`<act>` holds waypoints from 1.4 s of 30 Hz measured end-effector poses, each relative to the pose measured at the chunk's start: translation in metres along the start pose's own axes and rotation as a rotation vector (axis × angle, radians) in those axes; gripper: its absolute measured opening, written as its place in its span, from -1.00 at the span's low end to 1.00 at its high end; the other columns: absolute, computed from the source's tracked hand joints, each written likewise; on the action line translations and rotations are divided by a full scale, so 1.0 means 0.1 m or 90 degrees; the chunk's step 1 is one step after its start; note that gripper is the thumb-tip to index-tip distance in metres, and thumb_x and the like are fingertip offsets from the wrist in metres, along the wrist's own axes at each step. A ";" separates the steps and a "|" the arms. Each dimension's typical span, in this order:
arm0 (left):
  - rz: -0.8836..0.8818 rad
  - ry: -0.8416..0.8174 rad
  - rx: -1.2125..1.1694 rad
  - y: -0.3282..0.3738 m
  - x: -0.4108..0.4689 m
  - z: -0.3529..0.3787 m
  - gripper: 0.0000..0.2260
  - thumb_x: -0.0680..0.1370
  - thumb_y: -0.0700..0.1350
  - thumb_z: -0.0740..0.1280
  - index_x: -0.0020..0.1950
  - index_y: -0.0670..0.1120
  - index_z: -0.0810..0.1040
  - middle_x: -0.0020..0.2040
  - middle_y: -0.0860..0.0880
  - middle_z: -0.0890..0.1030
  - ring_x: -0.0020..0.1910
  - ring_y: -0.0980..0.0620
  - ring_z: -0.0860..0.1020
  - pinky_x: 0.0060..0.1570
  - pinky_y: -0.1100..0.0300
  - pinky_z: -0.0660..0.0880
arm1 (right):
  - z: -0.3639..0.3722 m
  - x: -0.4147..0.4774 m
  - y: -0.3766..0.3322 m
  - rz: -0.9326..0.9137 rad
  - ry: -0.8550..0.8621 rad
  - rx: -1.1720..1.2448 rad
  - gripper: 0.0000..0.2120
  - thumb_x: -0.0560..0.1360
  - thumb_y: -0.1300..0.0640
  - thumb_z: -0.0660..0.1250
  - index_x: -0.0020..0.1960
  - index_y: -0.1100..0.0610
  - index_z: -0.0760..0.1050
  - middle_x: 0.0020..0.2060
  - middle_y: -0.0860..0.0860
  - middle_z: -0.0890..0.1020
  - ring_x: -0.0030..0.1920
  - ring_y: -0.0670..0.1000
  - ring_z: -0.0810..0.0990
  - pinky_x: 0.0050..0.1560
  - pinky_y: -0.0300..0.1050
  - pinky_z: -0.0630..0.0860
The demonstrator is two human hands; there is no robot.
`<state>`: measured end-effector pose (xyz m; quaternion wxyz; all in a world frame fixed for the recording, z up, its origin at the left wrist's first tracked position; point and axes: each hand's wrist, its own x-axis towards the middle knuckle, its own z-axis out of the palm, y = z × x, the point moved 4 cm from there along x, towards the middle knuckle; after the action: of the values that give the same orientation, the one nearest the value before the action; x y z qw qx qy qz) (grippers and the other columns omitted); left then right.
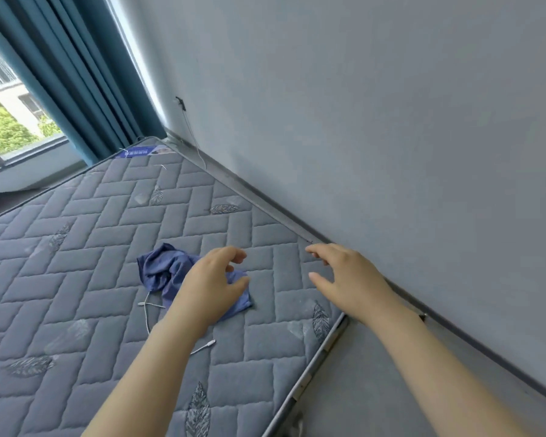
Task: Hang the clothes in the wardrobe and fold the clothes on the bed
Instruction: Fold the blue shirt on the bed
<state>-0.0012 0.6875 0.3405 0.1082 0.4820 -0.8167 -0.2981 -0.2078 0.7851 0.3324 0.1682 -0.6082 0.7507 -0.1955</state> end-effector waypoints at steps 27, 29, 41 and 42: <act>0.032 -0.167 0.214 -3.91 1.20 2.50 -0.67 0.46 -0.13 0.38 0.22 -0.05 0.53 0.15 0.02 0.57 0.13 0.01 0.53 0.08 0.13 0.46 | 4.10 0.96 1.16 0.142 0.021 0.062 -0.62 0.54 0.03 0.30 0.34 0.01 0.42 0.19 -0.02 0.55 0.12 0.03 0.54 0.01 -0.08 0.49; 0.037 -0.175 0.219 -4.13 1.13 2.44 -0.66 0.43 -0.15 0.40 0.20 -0.10 0.54 0.12 -0.02 0.59 0.15 -0.04 0.51 0.06 0.09 0.46 | 4.26 0.88 0.93 0.164 0.023 0.069 -0.63 0.53 0.04 0.32 0.32 0.01 0.44 0.17 -0.02 0.56 0.10 0.03 0.55 0.00 -0.08 0.49; 0.074 -0.128 0.195 -4.87 1.11 2.36 -0.83 0.42 -0.26 0.34 -0.02 -0.22 0.63 -0.07 -0.16 0.58 -0.02 -0.19 0.51 -0.11 0.04 0.42 | 5.13 0.97 0.12 0.132 -0.133 -0.022 -0.61 0.55 0.06 0.27 0.37 0.06 0.40 0.23 0.01 0.51 0.21 0.05 0.49 0.12 -0.04 0.48; 0.082 -0.120 0.185 -4.88 1.12 2.35 -0.87 0.45 -0.27 0.31 -0.07 -0.22 0.63 -0.10 -0.16 0.58 -0.04 -0.19 0.51 -0.15 0.04 0.41 | 5.19 1.03 0.07 0.117 -0.140 -0.032 -0.62 0.54 0.07 0.27 0.34 0.07 0.41 0.22 0.01 0.51 0.21 0.06 0.48 0.13 -0.03 0.48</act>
<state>0.1857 0.5076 -0.1478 -0.0206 0.4089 -0.8871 -0.2132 0.0199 0.6395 -0.1227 0.2513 -0.5586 0.7849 -0.0930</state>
